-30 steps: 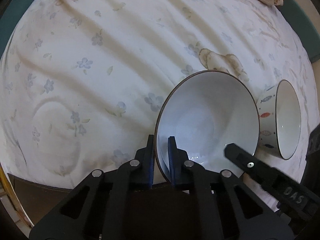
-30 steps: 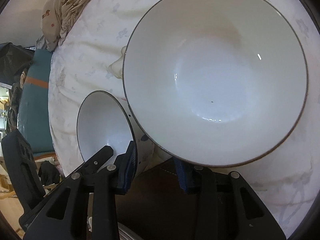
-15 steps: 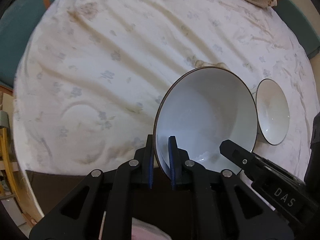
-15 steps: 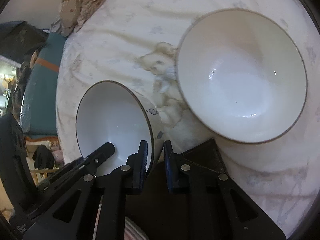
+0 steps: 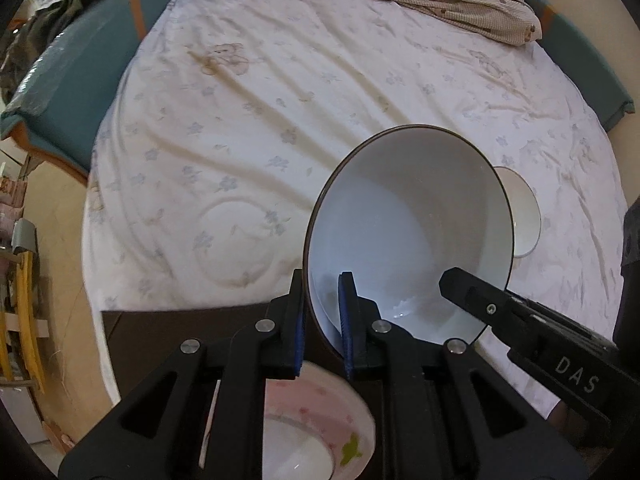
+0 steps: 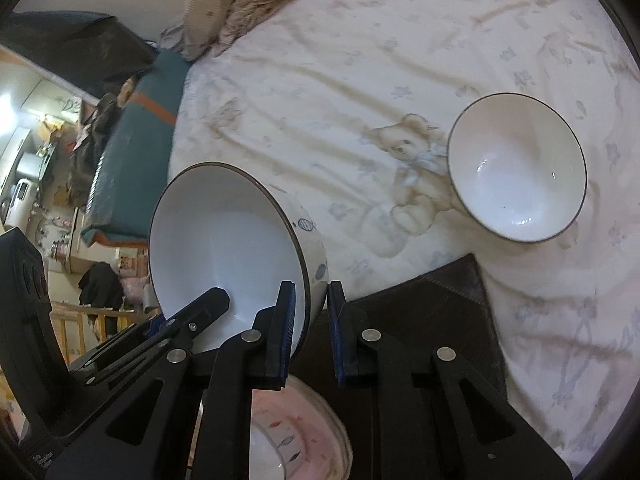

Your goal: Organize plates and bowls

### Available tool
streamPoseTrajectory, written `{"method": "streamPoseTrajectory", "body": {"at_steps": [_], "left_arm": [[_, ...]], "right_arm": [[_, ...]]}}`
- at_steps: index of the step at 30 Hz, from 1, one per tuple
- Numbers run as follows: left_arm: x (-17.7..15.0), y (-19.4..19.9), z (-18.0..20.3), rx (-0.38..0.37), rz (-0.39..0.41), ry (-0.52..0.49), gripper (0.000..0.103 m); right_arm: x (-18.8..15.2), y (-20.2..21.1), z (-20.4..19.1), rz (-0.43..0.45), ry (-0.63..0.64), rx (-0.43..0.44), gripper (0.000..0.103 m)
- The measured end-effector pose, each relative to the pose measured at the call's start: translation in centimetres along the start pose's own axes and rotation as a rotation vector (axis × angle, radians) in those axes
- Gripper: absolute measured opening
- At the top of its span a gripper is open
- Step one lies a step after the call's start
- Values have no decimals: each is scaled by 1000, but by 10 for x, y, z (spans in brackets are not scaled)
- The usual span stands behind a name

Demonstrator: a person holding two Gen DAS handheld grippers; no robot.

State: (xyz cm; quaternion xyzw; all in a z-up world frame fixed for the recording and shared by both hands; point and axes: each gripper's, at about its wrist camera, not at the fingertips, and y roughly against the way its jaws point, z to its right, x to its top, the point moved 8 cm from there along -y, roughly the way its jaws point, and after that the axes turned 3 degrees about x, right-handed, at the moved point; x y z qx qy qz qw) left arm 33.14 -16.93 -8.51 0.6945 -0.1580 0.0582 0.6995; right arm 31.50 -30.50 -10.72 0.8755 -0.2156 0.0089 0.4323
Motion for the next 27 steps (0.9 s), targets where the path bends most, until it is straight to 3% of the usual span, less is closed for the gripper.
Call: {"method": "streamPoseTrajectory", "body": {"at_steps": [17, 27], "left_arm": [[-79, 48, -58, -25, 10, 78, 13], [-104, 69, -66, -43, 56, 29, 13]], "right_arm": [[-78, 17, -65, -66, 178, 21, 18], [-120, 21, -78, -96, 232, 4, 18]]}}
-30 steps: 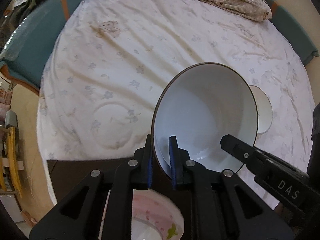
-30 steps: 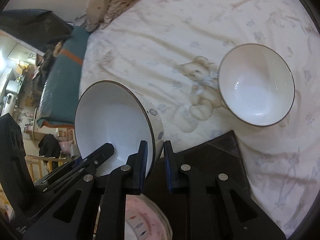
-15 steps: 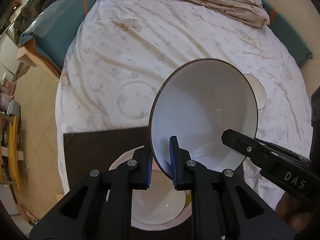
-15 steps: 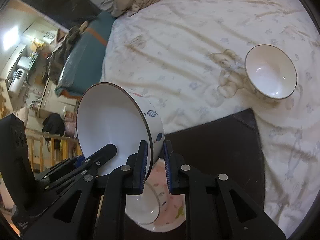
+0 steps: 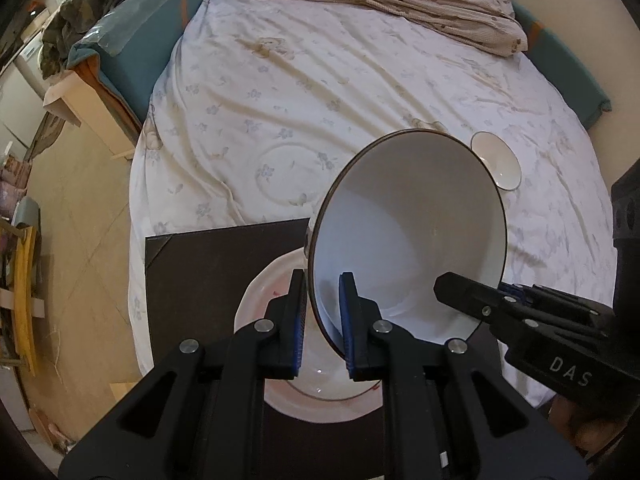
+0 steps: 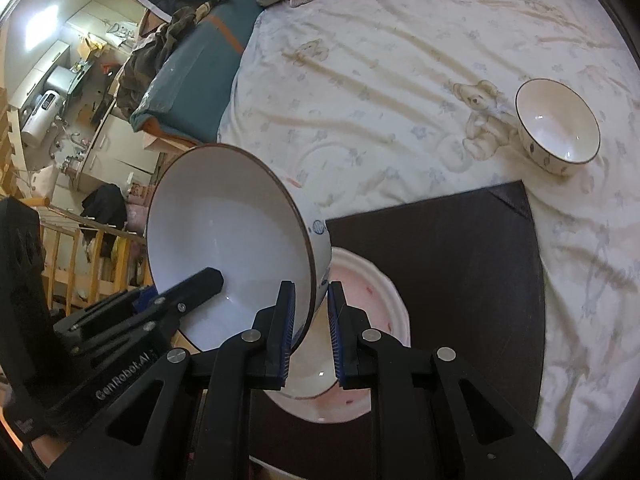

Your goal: Organize plates and bowls

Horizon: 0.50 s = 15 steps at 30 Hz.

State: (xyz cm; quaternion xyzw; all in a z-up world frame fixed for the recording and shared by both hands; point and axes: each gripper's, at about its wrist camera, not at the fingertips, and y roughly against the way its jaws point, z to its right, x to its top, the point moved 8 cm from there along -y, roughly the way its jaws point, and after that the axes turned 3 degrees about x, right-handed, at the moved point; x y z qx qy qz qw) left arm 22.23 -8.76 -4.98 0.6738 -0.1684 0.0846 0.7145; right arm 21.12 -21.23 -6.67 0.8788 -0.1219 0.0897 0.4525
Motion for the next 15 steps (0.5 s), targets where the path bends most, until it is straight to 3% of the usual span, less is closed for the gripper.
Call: {"method": "streamPoseTrajectory", "body": {"at_steps": [6, 15], "left_arm": [[-22, 7, -2, -41, 34, -29, 13], [-62, 4, -6, -114, 2, -45, 14]], "right_arm": [[-25, -3, -6, -9, 21, -12, 18], [-58, 4, -10, 13, 44, -29, 18]]}}
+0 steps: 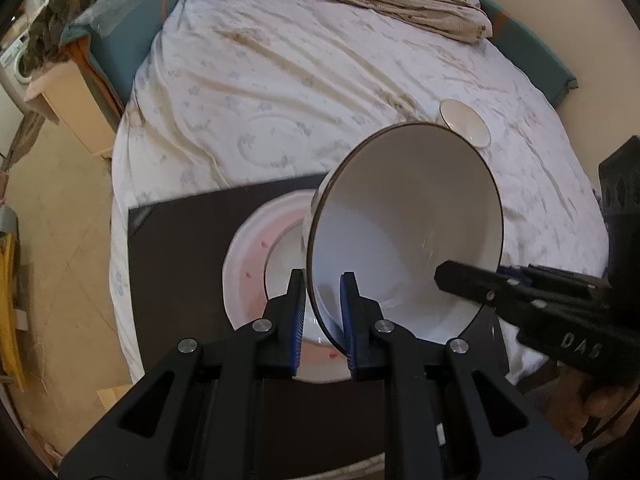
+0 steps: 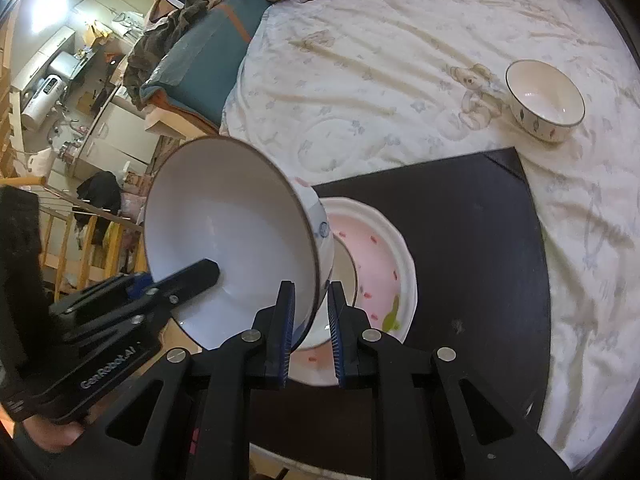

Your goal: Organize plates and bowls

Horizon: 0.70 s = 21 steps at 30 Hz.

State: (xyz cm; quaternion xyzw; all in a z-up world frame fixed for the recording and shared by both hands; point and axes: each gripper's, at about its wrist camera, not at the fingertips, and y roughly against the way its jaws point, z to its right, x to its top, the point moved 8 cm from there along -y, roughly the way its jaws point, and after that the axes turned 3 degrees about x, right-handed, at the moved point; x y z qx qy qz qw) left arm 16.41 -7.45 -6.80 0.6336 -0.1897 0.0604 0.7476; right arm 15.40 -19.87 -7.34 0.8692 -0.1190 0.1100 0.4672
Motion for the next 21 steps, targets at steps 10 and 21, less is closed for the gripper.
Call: {"method": "streamPoseTrajectory", "body": {"at_steps": [10, 21], "left_arm": [[-27, -8, -7, -15, -8, -26, 14], [-19, -28, -30, -16, -4, 76, 14]], "right_arm": [[-35, -9, -4, -35, 26, -1, 18], [-33, -32, -4, -4, 6, -17, 18]]}}
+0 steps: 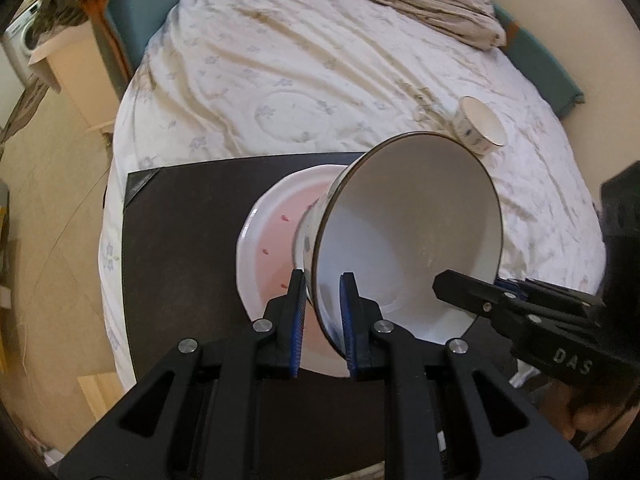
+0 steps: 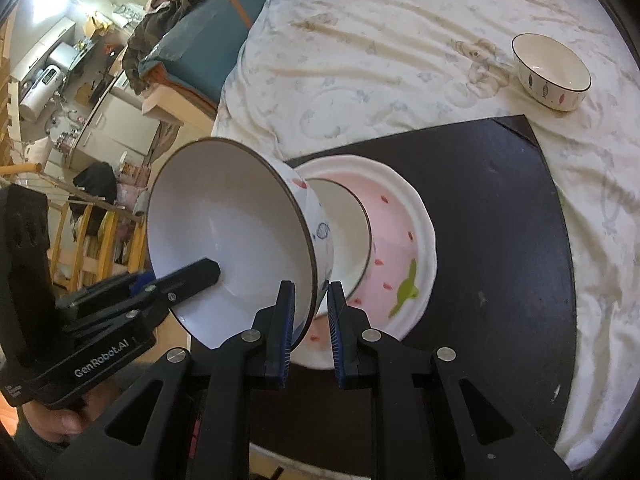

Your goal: Organize plates and bowls

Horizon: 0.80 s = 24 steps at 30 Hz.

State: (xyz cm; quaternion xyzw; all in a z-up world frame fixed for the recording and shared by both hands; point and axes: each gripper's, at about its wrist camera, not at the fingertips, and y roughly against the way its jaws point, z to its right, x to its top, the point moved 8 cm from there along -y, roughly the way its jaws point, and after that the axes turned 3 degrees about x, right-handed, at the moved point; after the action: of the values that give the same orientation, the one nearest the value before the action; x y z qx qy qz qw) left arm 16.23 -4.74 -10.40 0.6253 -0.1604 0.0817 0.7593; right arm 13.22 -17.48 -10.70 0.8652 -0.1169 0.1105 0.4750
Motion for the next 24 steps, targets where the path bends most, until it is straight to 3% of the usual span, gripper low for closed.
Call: {"method": "streamPoseTrajectory", "body": {"at_steps": [10, 14, 24], "left_arm": [[2, -26, -5, 54, -46, -7, 14], [-1, -32, -2, 44, -69, -9, 14], [2, -35, 1, 55, -68, -11, 14]], "right_arm": [[6, -27, 2, -57, -35, -43, 19], [2, -35, 12, -94, -87, -34, 18], [6, -27, 24, -82, -122, -45, 24]]}}
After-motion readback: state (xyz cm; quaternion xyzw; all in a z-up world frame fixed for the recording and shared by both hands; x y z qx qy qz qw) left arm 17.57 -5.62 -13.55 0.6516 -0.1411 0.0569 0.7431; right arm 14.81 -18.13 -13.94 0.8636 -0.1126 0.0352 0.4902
